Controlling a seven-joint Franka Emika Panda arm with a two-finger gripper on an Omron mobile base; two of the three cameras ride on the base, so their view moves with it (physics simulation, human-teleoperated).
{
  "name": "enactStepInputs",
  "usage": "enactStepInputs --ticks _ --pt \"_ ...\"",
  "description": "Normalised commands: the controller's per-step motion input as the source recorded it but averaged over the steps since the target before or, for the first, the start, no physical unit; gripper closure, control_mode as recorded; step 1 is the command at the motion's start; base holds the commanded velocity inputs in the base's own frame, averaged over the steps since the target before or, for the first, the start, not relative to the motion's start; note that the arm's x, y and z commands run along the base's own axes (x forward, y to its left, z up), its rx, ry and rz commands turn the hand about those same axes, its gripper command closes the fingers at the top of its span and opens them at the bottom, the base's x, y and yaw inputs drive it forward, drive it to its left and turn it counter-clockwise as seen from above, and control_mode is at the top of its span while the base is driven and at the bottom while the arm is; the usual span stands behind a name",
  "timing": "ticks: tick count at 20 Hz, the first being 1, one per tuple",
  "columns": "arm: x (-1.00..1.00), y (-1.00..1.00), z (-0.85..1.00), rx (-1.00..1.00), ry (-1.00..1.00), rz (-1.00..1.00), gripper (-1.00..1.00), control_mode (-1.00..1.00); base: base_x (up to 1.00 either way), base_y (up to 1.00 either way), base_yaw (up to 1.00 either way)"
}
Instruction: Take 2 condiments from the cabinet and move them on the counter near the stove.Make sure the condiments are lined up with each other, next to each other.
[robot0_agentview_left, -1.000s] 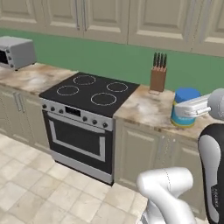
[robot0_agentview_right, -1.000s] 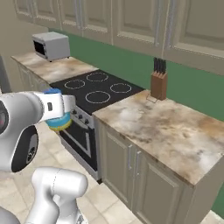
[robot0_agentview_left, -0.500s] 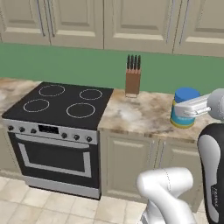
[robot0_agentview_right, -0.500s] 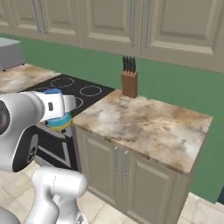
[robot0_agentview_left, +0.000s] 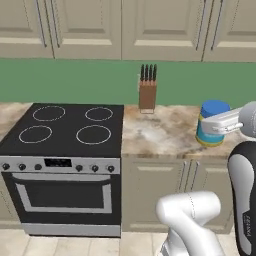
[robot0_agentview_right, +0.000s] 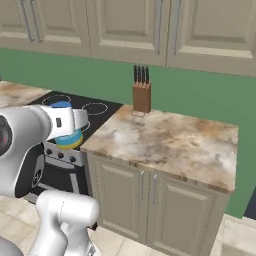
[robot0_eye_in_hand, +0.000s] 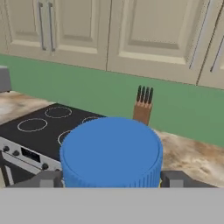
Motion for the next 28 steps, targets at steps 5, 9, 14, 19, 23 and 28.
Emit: enactStepInputs --ticks 5,9,14,19,23,28 --pt "0.0 0.0 0.0 0.0 0.0 0.0 1.0 1.0 0.0 0.87 -0.18" --pt "0.0 0.0 0.0 0.0 0.0 0.0 1.0 1.0 0.0 0.78 -0.17" --pt "0.0 0.0 0.0 0.0 0.0 0.0 1.0 1.0 0.18 0.55 -0.16" --pt "0.0 0.0 0.0 0.0 0.0 0.0 1.0 1.0 0.29 0.4 -0.15" --pt "0.0 0.0 0.0 0.0 0.0 0.0 1.0 1.0 0.5 0.33 -0.12" --pt "0.0 0.0 0.0 0.0 0.0 0.0 1.0 1.0 0.75 0.15 -0.09"
